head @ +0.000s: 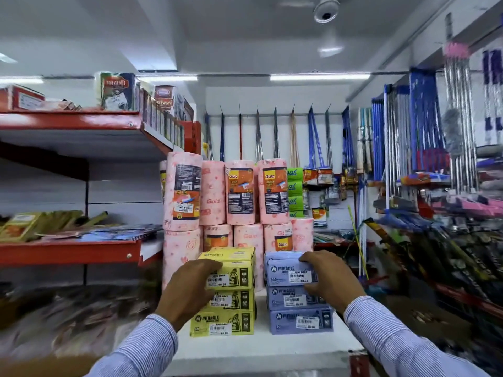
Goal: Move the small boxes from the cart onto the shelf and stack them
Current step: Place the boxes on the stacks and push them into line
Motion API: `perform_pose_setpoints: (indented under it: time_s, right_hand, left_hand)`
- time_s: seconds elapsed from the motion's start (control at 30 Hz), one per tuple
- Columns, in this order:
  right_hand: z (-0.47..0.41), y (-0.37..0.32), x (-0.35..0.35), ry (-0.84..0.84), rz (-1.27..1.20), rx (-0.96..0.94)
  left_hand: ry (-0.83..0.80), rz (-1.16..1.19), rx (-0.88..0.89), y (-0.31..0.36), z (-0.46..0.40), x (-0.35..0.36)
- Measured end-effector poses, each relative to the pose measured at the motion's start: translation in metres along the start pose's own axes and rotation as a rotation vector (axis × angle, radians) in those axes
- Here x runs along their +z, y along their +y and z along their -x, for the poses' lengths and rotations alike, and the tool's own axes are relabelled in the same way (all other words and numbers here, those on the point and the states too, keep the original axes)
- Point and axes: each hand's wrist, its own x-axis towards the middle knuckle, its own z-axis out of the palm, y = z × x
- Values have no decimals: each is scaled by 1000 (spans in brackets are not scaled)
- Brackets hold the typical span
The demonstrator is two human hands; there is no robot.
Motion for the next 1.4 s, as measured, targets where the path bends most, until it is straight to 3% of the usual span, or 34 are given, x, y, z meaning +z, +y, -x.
perform_pose_setpoints:
  time_s: [0.47,0.63,0.87,1.1,1.4]
  right_hand:
    - [-3,9,24,49,-107,48]
    - [24,-36,50,339,161,-193]
    - [17,-109,118,268,39,-350]
    - [-2,-112,140,164,65,-337]
    - [-3,-113,141,158,87,-341]
  left_hand:
    - [11,103,19,-14,-10,20]
    - [150,-167,199,-18,8,34]
    - [154,-365,270,-54,37,68]
    - [126,-438,342,-67,33,72]
    - [113,-446,340,-73,32,74]
